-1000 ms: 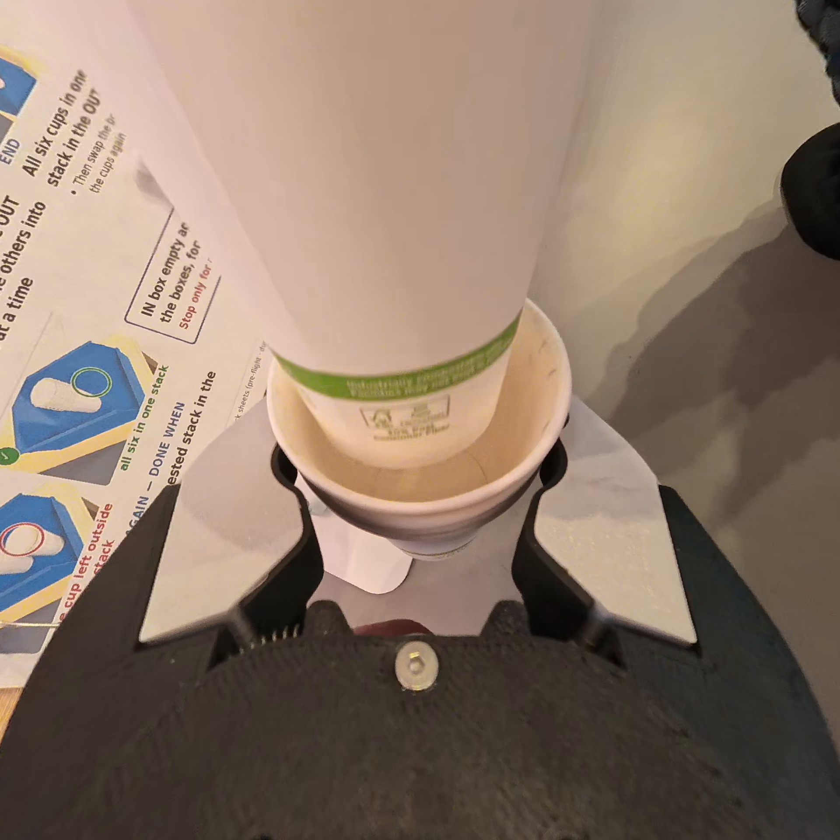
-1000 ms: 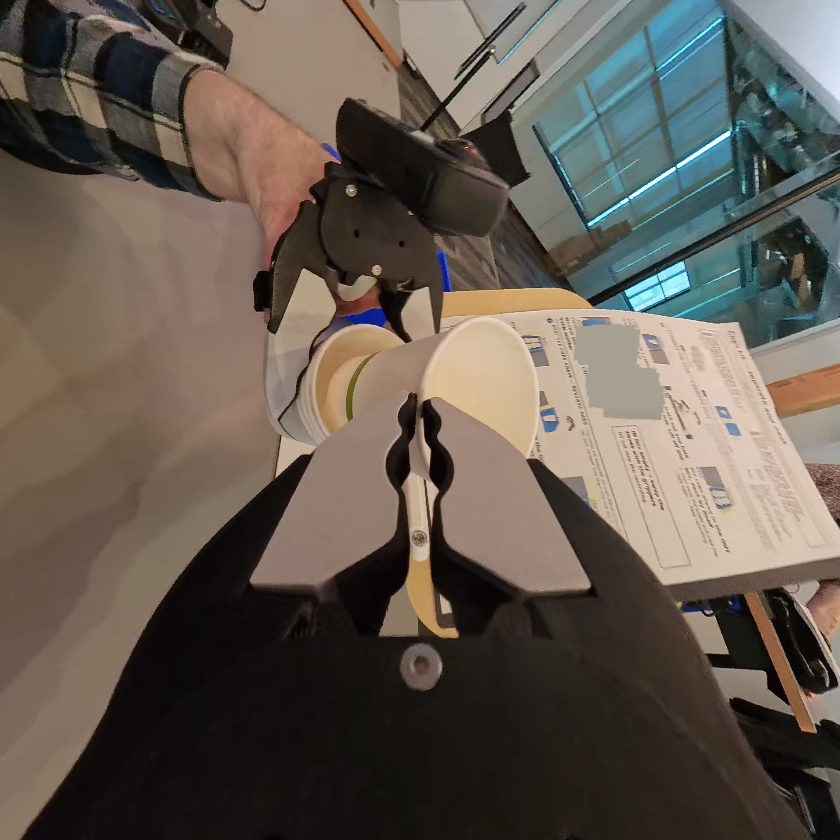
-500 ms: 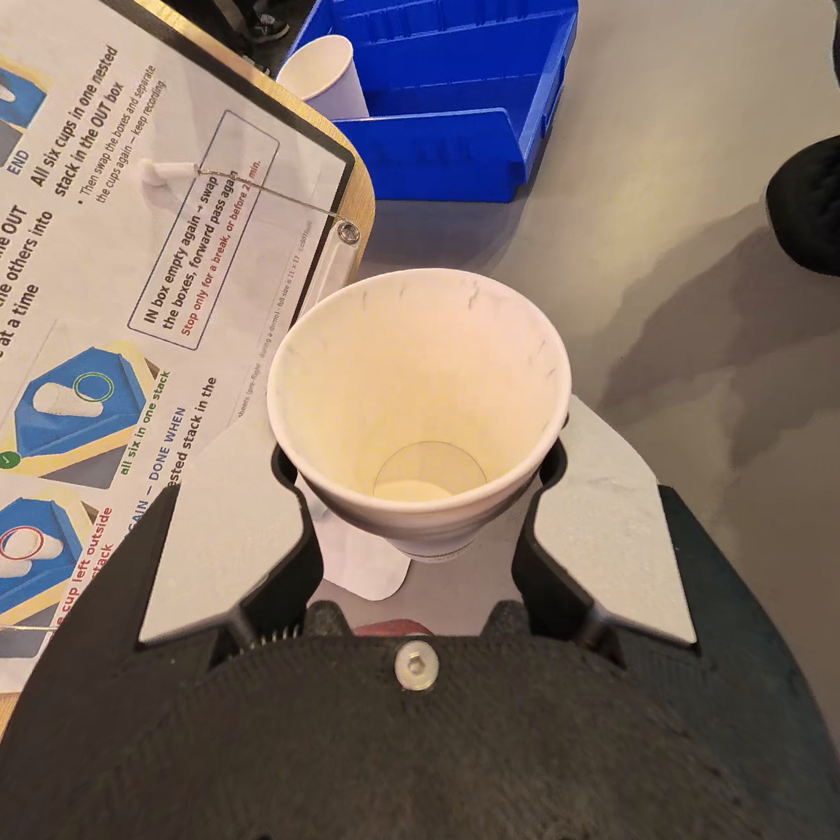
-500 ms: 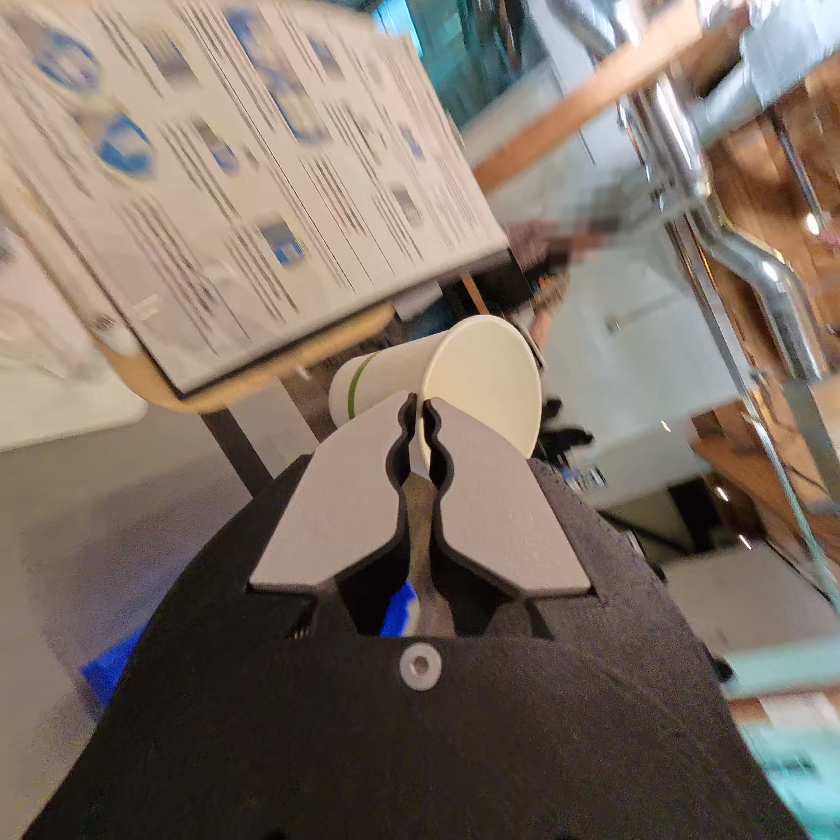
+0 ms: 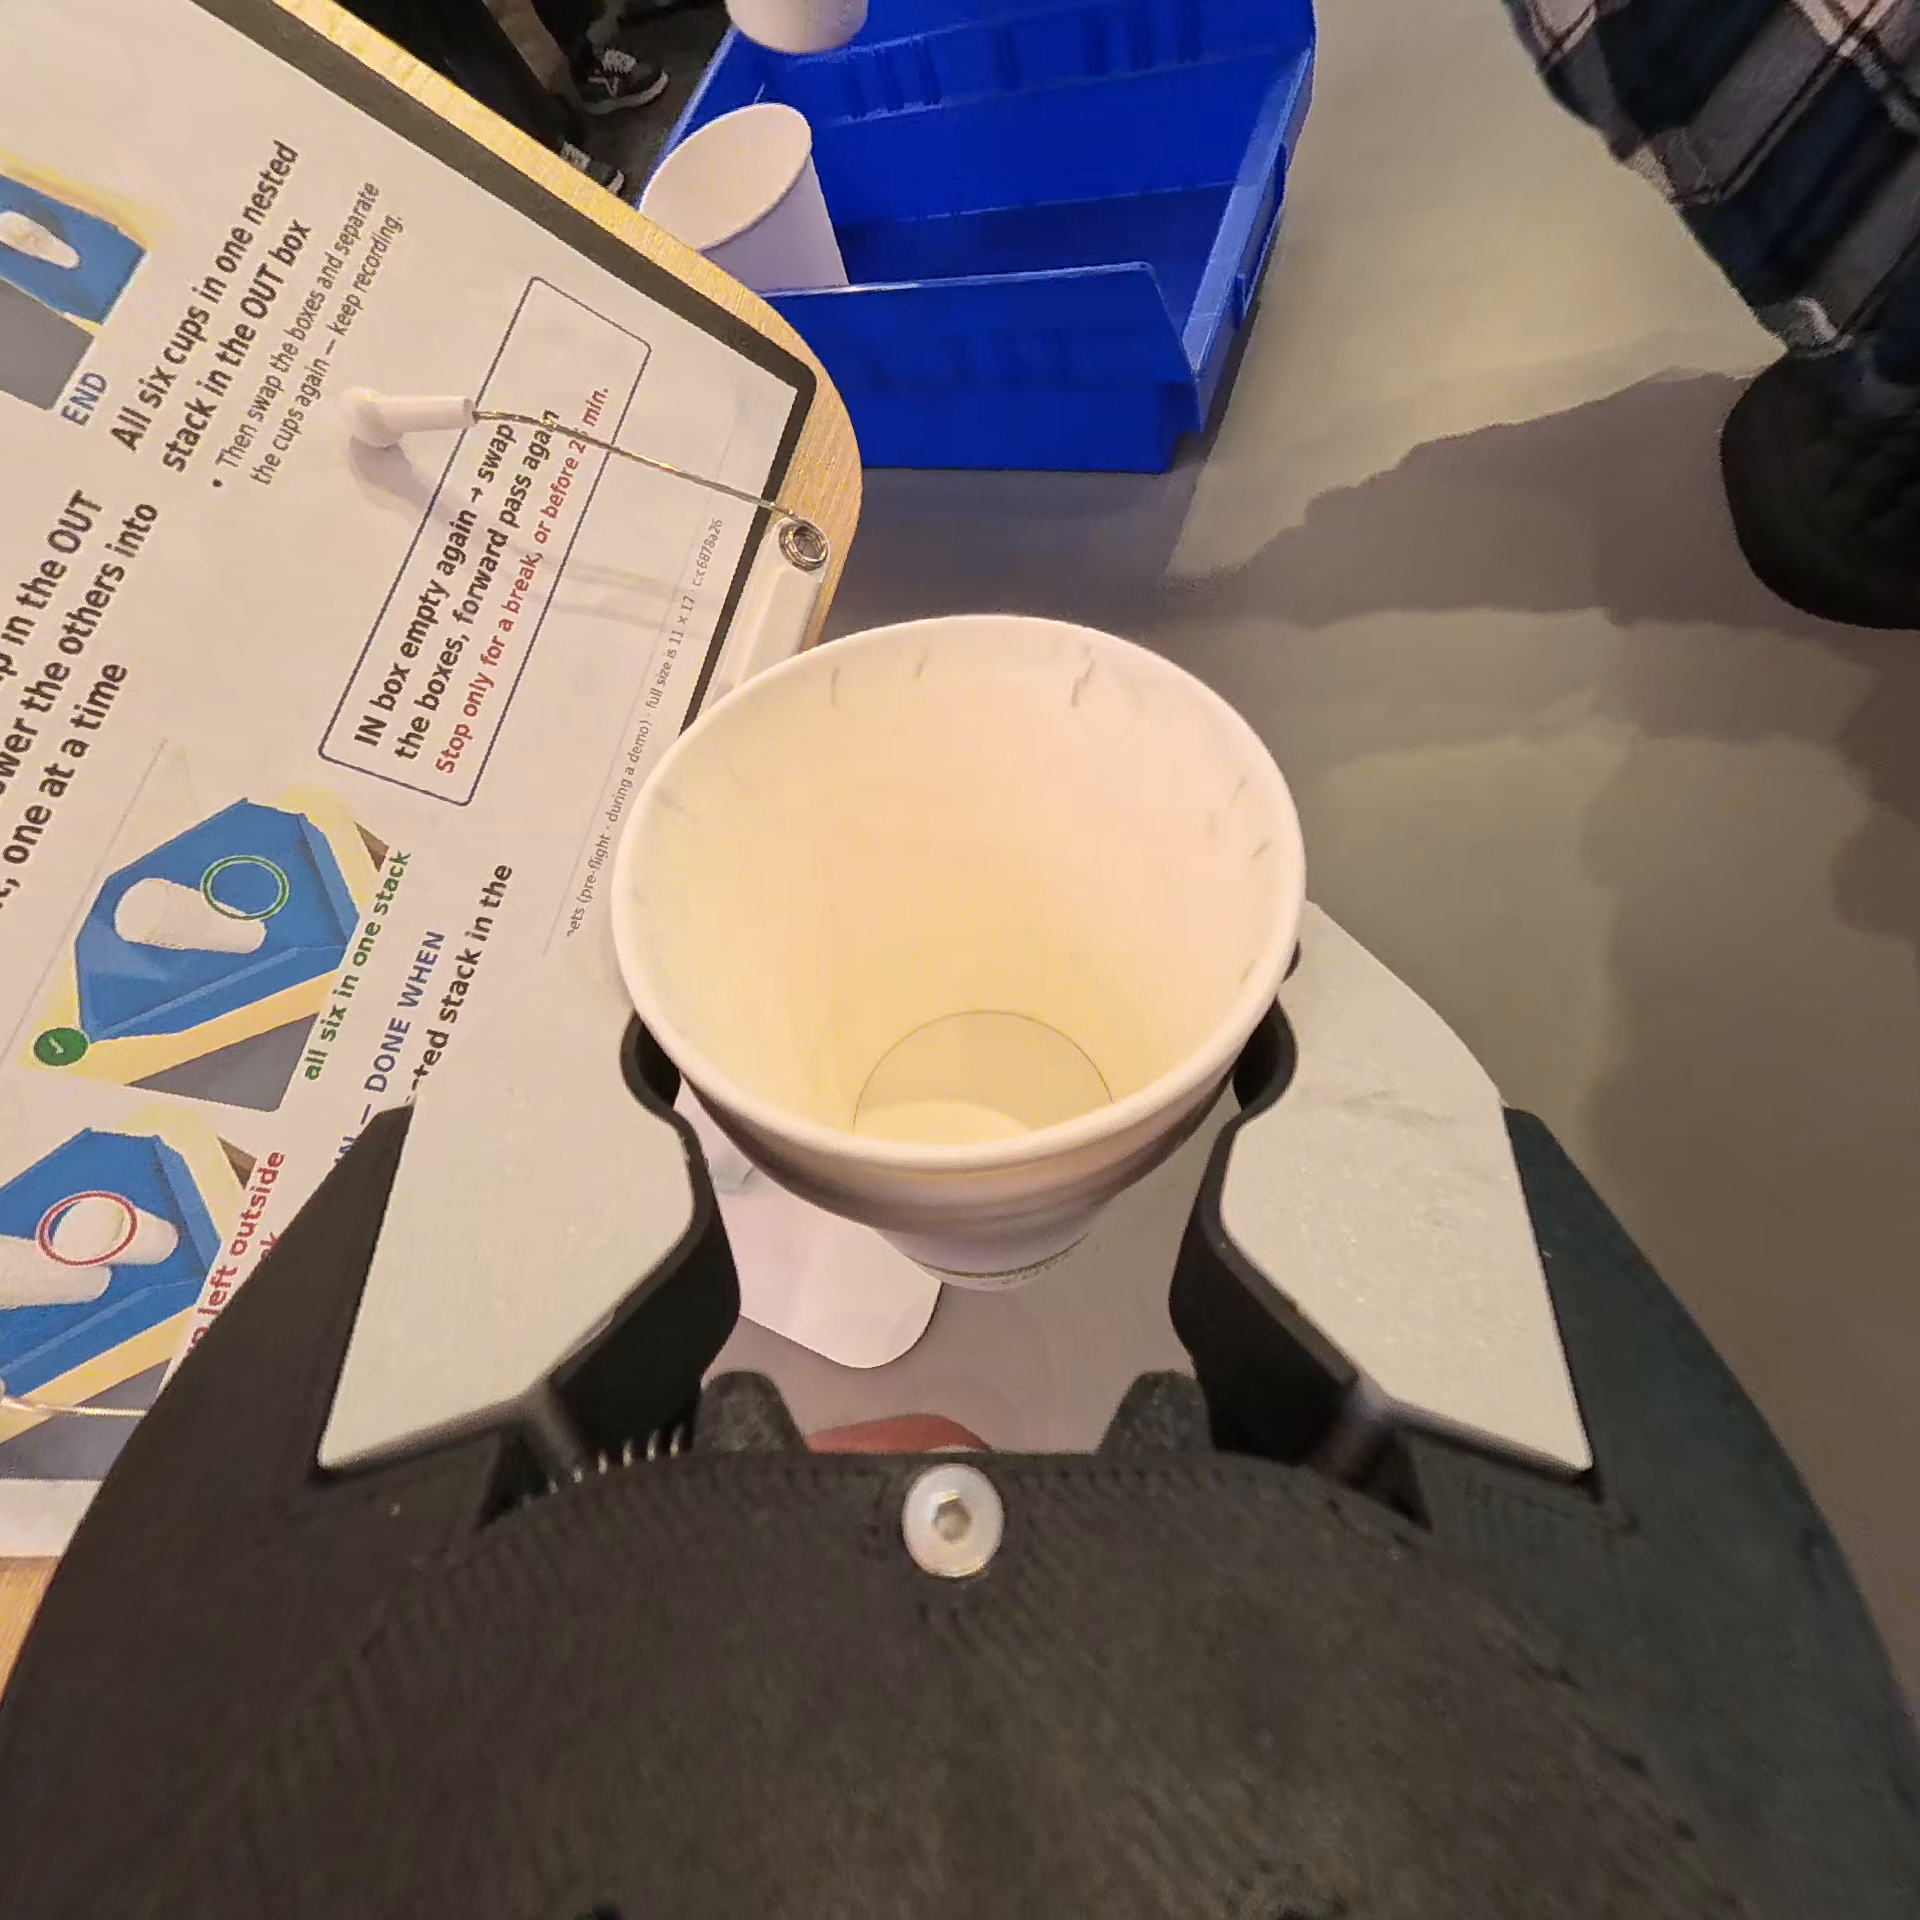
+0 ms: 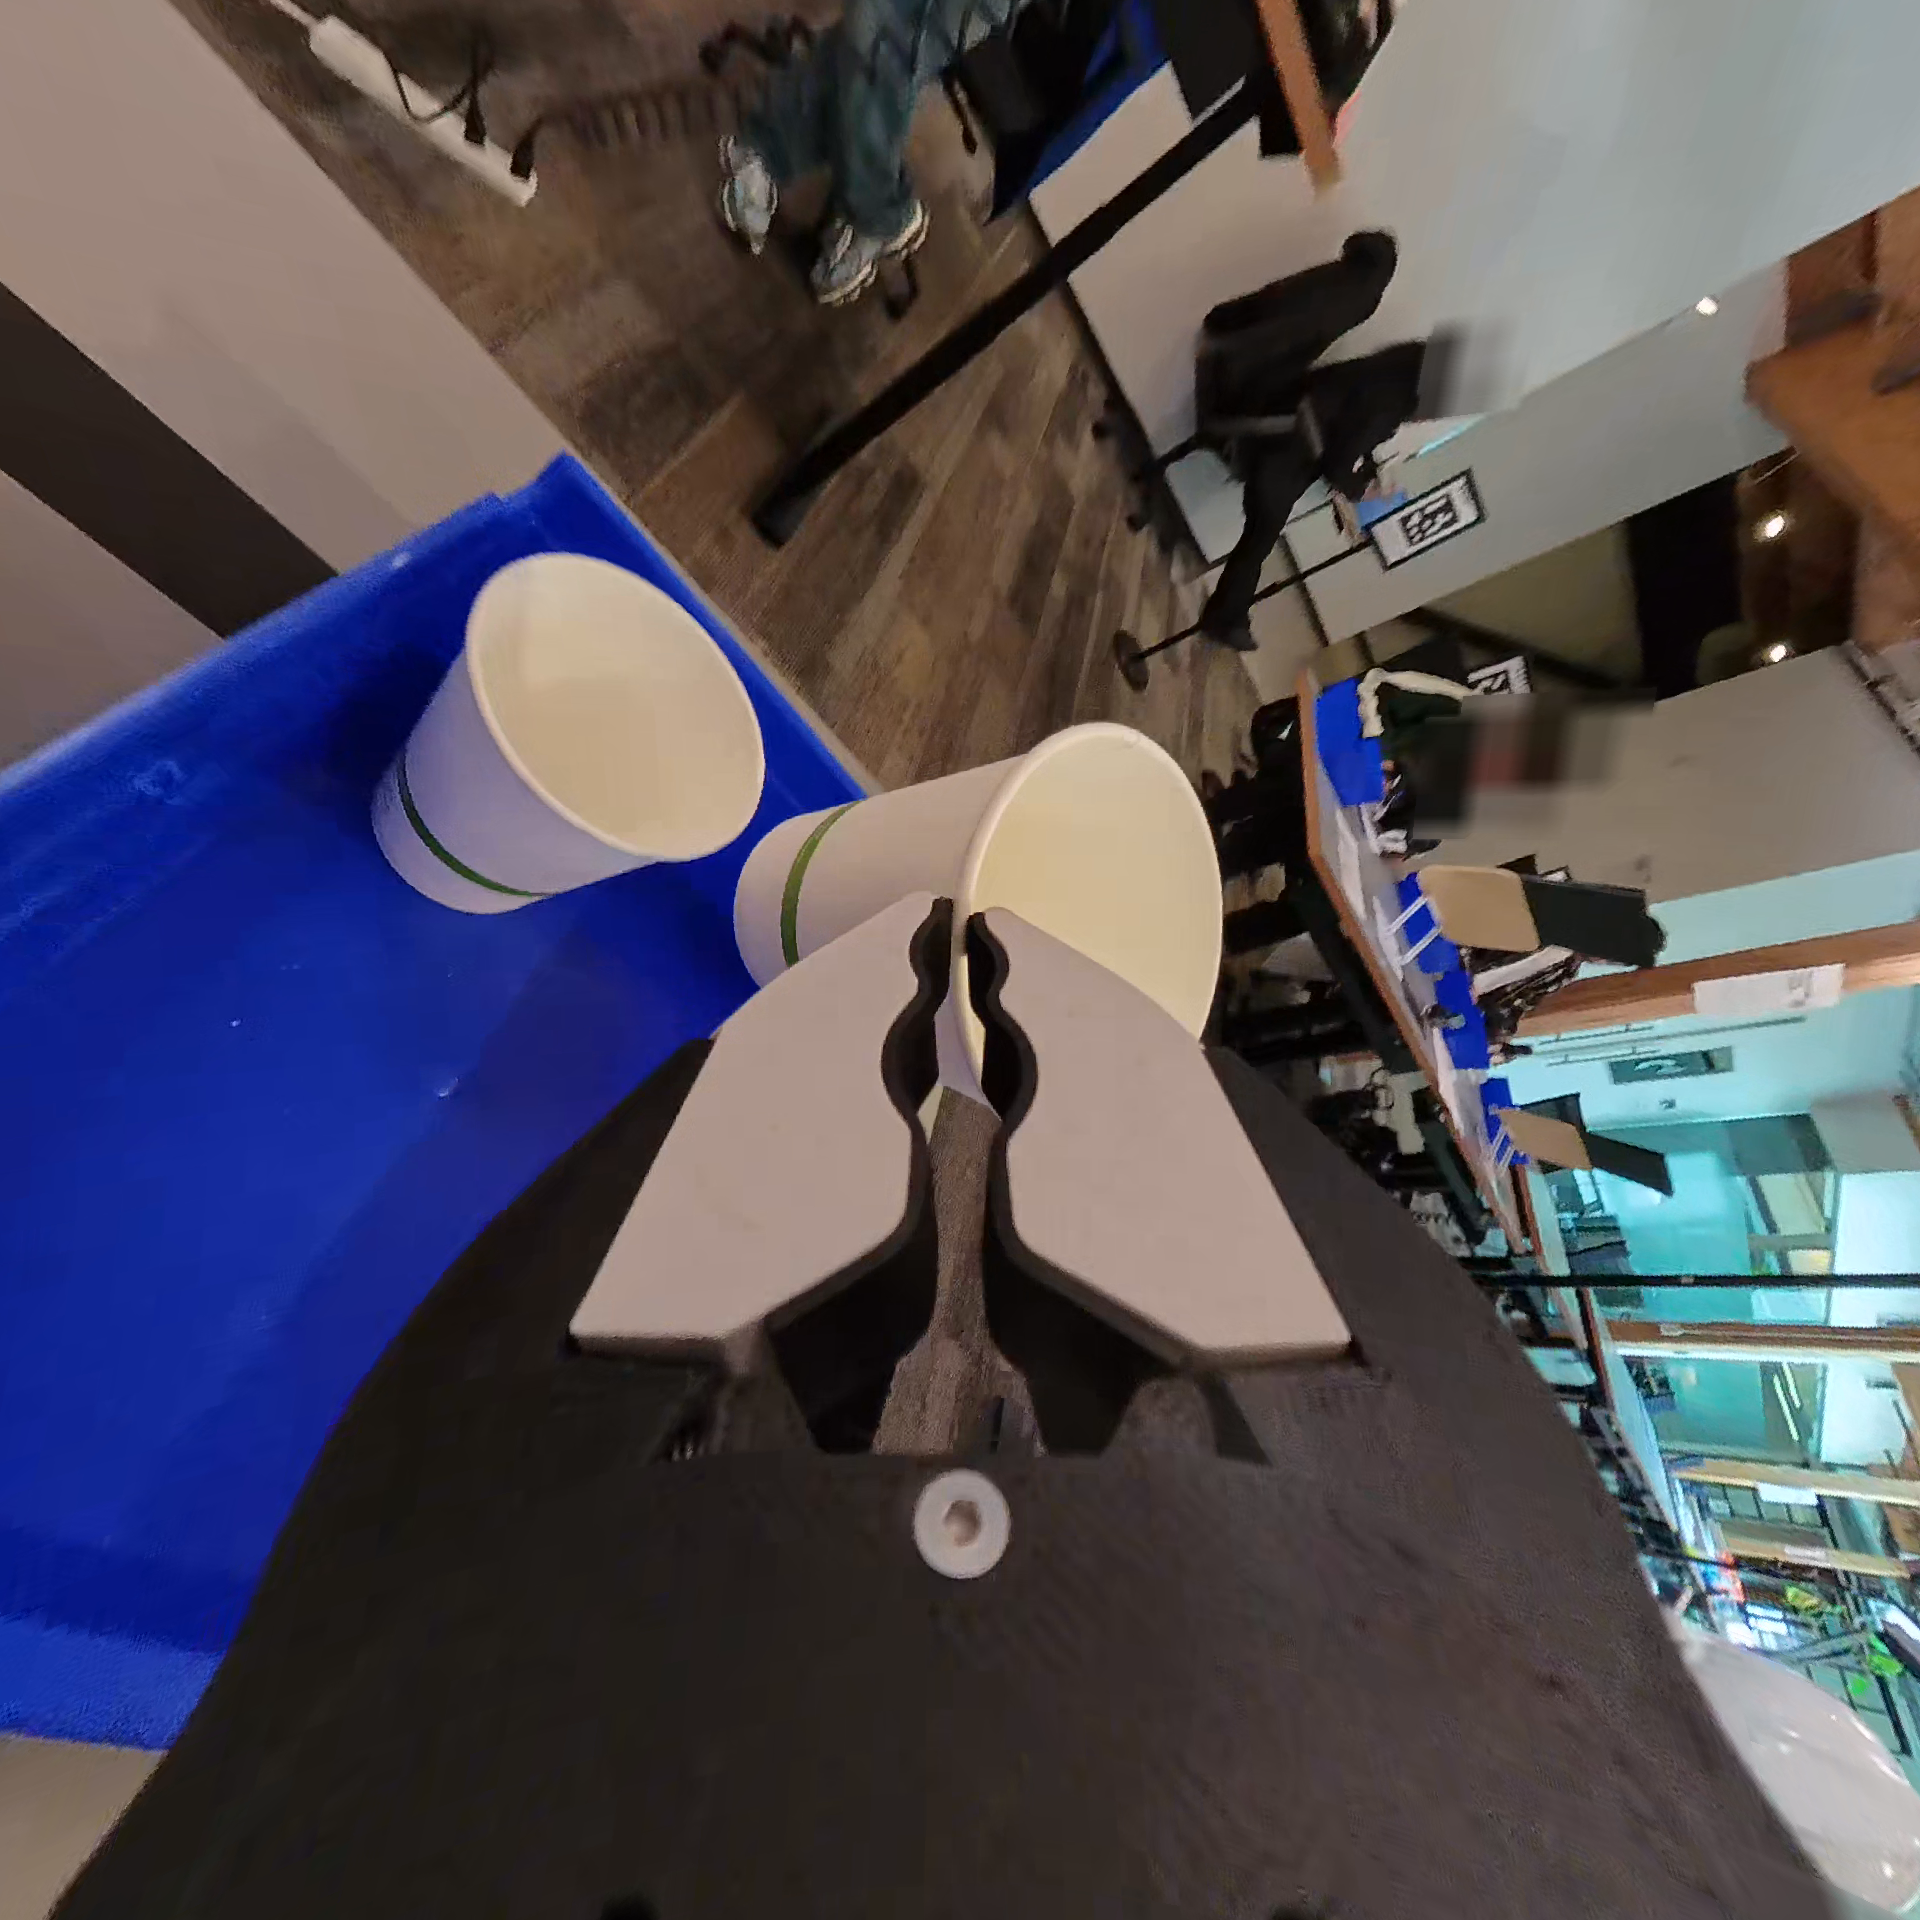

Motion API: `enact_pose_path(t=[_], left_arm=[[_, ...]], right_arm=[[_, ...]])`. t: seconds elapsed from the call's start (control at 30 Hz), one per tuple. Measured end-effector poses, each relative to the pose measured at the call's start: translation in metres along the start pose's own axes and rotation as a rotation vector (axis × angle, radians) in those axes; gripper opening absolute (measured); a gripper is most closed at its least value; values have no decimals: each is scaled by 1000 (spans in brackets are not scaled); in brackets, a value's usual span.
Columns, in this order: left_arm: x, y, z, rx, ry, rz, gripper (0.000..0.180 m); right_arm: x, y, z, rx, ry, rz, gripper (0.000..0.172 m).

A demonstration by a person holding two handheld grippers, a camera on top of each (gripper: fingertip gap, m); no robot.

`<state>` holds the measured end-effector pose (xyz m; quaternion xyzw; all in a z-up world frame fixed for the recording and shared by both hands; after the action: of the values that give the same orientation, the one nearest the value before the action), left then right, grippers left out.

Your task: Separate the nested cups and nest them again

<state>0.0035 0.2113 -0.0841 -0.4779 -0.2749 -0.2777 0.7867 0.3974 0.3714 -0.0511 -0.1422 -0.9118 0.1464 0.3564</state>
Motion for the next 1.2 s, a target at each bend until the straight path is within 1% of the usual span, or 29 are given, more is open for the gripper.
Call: enact_pose_path(t=[0.2, 0.5, 0.97, 1.0, 1.03, 1.1, 1.2], left_arm=[[-1, 1, 0, -4, -2, 4, 107], [-2, 2, 0, -10, -3, 7, 106], [-5, 4, -1, -19, -4, 11, 107], [-5, 4, -1, -20, -4, 11, 107], [-5, 4, -1, -20, -5, 10, 107], [-5, 5, -1, -20, -7, 10, 107], [-5, 4, 1, -14, -12, 5, 107]], right_arm=[[-21, 29, 9, 65, 4, 85, 3], [-40, 62, 35, 157, -45, 188, 4], [-60, 81, 56, 229, -64, 291, 4], [-60, 82, 56, 222, -61, 287, 5], [-60, 82, 55, 218, -57, 285, 13], [-58, 80, 52, 207, -58, 281, 19], [-48, 66, 43, 191, -48, 266, 28]])
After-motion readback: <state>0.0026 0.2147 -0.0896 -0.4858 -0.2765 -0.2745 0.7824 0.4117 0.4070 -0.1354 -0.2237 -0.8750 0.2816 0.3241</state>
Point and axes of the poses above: each gripper's, where its closed fingertips meet, y out along the fingers, x out of its top, z = x × y across the jaws, the point moved 1 cm from there along -y, back along the fingers, and after that the axes turned 8 degrees about y, right-handed, at the moved point
